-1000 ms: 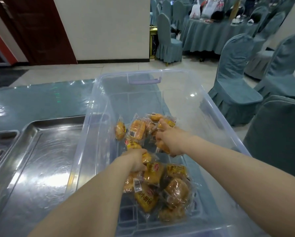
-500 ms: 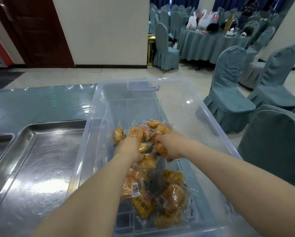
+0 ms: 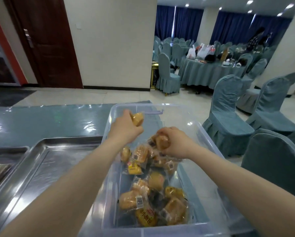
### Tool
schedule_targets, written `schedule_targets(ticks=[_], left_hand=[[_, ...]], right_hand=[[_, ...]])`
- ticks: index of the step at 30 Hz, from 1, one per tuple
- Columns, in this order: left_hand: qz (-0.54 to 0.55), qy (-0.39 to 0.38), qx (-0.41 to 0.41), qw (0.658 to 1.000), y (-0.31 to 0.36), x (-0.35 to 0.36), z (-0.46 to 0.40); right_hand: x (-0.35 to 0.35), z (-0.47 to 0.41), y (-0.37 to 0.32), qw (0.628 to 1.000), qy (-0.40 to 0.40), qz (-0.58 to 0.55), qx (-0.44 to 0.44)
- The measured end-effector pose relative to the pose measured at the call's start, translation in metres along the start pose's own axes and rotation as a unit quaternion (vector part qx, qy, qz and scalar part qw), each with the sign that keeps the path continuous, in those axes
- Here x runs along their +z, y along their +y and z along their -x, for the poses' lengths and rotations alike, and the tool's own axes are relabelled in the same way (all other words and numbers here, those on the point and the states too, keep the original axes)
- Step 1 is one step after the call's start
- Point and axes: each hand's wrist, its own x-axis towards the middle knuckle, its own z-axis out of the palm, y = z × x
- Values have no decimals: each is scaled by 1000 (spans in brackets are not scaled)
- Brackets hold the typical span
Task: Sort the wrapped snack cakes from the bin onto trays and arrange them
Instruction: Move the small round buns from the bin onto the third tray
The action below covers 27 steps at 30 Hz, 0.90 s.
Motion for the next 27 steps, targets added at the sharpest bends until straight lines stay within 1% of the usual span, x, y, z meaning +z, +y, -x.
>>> schedule_targets(ticks=[3, 5, 7, 9, 12, 16, 18, 20, 23, 27], left_hand=[[128, 76, -11, 989, -10, -48, 20], [164, 113, -14, 980, -23, -80, 40], [209, 139, -21, 968, -40, -106, 64], [267, 150, -23, 952, -61, -127, 88], [276, 161, -34, 947, -98, -151, 118], [293, 142, -57, 944, -153, -170, 147], [310, 147, -78, 936, -180, -176, 164], [323, 148, -104, 929, -209, -178, 183], [294, 108, -142, 939, -254, -170, 213], [193, 51, -198, 960, -308, -149, 237]], right_hand=[[-11, 13, -31, 995, 72, -55, -32], [-17, 24, -58, 987, 118, -97, -58], [-18, 34, -90, 974, 149, -141, -91], [-16, 45, -123, 962, 161, -184, -123], [-3, 56, -171, 954, 142, -213, -156], [30, 59, -228, 956, 132, -166, -202], [52, 58, -253, 958, 106, -158, -216], [81, 56, -273, 960, 63, -162, -218], [143, 55, -286, 974, 2, -143, -176], [224, 65, -277, 985, -50, -152, -58]])
